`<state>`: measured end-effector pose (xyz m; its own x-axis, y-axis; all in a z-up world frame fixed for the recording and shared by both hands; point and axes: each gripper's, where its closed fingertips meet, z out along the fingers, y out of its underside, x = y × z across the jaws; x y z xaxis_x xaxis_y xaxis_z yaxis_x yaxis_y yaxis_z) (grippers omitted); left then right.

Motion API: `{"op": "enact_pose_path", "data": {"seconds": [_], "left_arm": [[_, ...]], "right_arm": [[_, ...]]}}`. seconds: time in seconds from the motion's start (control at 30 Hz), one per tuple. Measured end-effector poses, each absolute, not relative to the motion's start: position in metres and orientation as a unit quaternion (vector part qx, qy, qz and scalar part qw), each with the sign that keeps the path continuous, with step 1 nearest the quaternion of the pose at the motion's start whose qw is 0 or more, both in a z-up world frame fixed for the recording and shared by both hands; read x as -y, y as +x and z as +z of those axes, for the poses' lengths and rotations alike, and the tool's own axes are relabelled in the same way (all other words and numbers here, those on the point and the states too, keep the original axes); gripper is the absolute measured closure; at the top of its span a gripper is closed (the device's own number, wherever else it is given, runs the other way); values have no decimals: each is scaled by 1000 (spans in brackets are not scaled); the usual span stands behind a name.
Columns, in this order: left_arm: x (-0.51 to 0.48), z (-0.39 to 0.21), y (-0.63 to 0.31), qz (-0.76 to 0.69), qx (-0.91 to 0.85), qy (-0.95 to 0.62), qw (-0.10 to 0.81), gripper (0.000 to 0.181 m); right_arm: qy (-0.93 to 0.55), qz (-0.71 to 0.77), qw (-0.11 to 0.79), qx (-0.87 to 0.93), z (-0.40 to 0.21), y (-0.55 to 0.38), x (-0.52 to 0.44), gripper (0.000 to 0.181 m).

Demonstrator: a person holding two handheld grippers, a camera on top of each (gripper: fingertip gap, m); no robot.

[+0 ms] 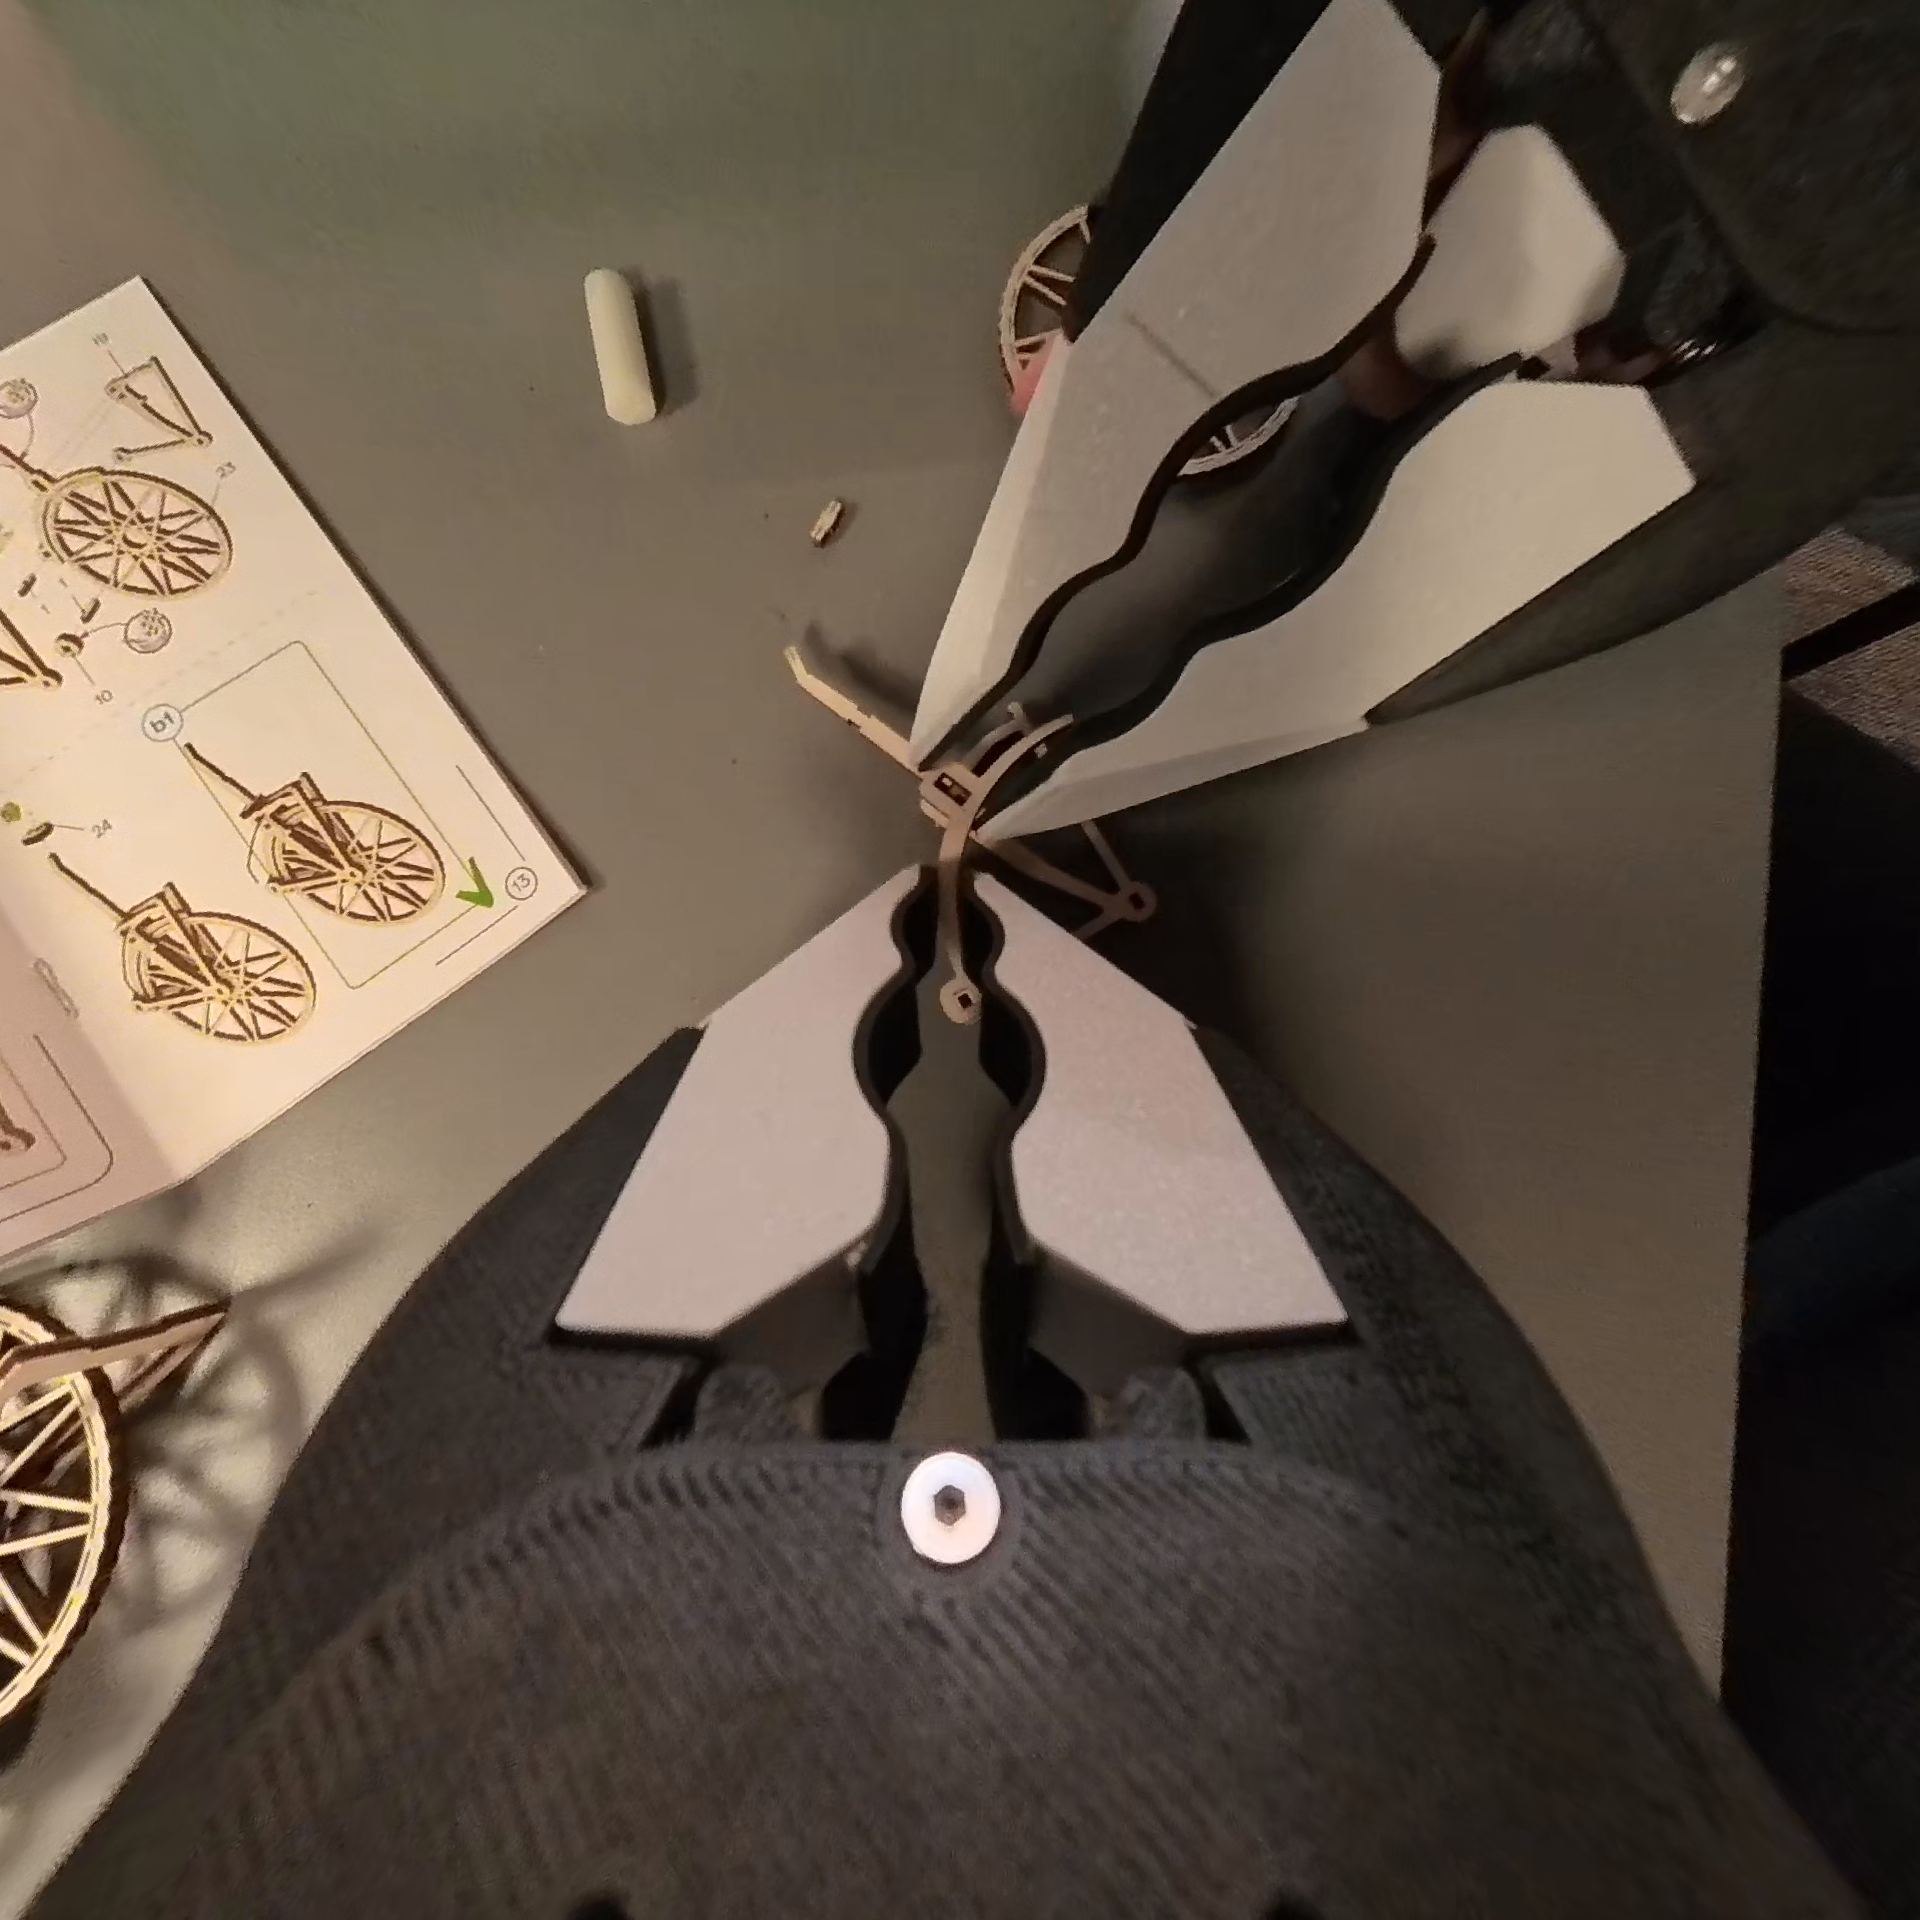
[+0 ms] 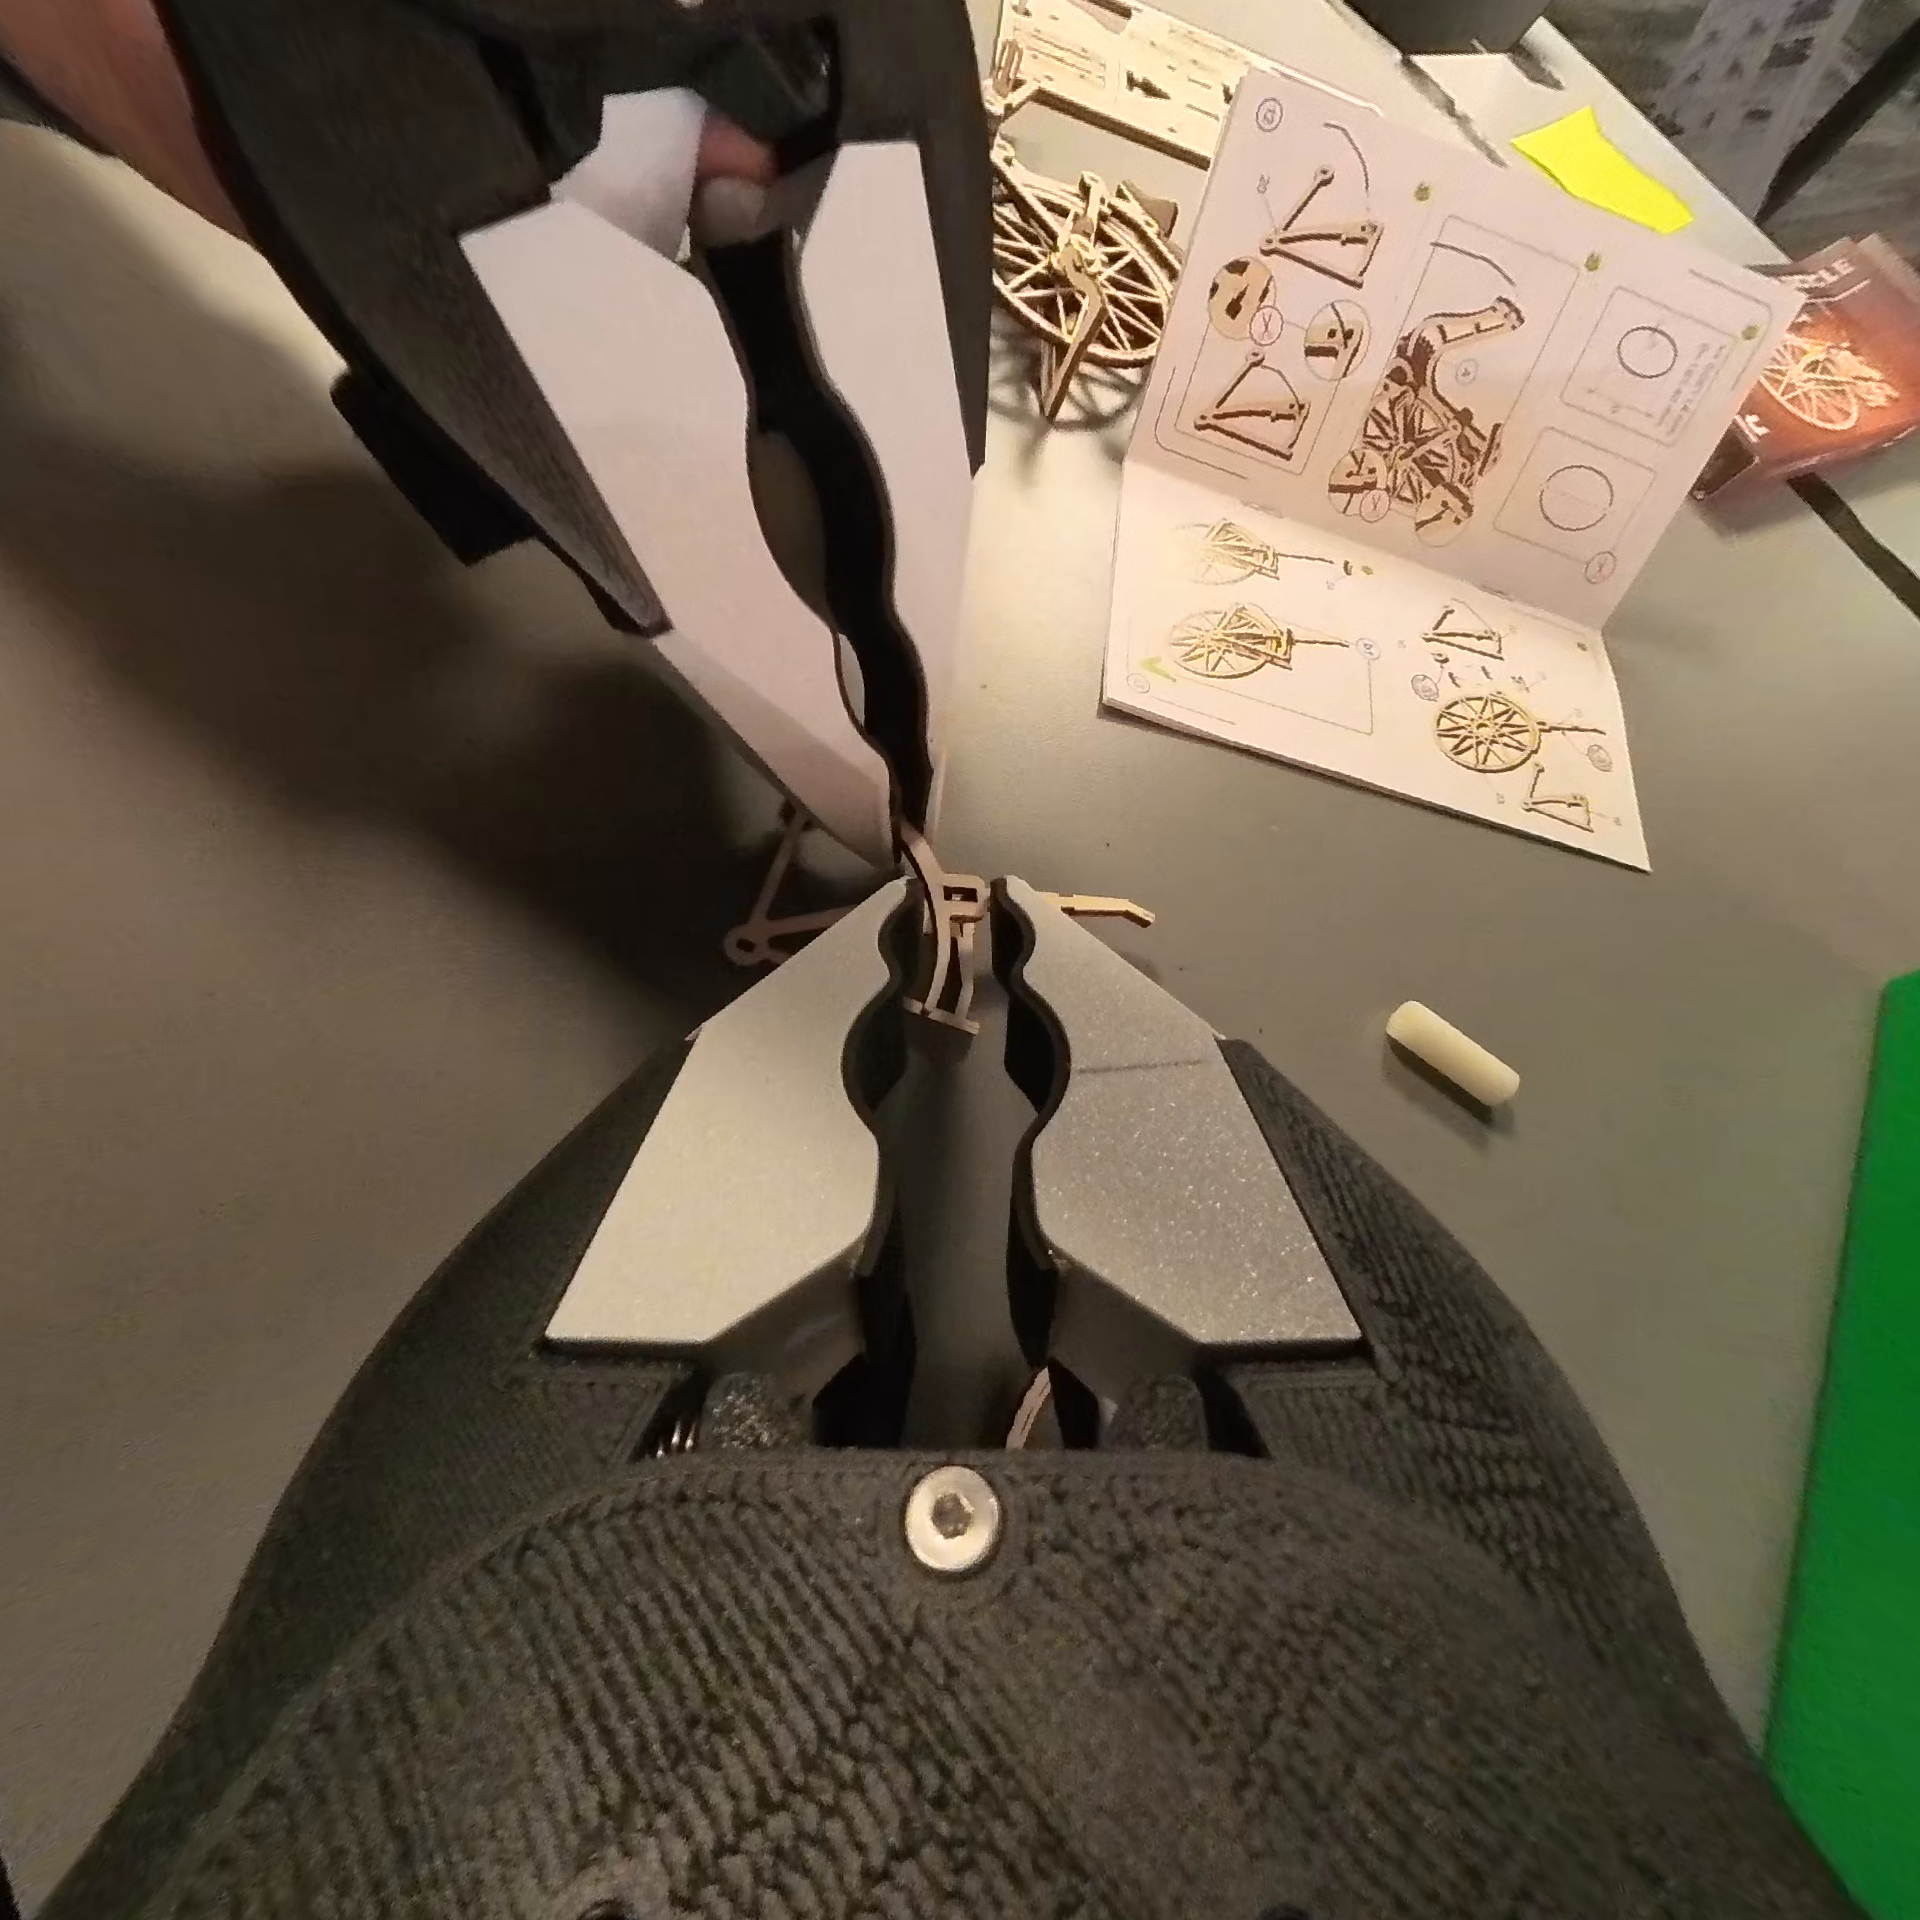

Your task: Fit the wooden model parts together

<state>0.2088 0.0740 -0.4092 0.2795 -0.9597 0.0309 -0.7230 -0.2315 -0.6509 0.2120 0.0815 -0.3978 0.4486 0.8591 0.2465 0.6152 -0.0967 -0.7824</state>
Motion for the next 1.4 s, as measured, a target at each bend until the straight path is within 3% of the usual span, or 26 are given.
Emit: {"op": "enact_pose_path", "data": {"seconds": [0.57, 0.7, 0.97, 1.4], "left_arm": [[-76, -412, 207, -166, -595, -734, 281, 178], [-76, -412, 208, -162, -600, -731, 283, 178], [-76, -412, 208, -160, -604, -727, 284, 178], [-79, -413, 207, -174, -592, -750, 237, 179]], "right_arm": [[-732, 111, 441, 508, -401, 213, -83, 171], [-744, 166, 456, 459, -388, 213, -79, 165], [-762, 153, 426, 463, -399, 218, -75, 181], [-784, 143, 406, 447, -402, 218, -79, 181]]}}
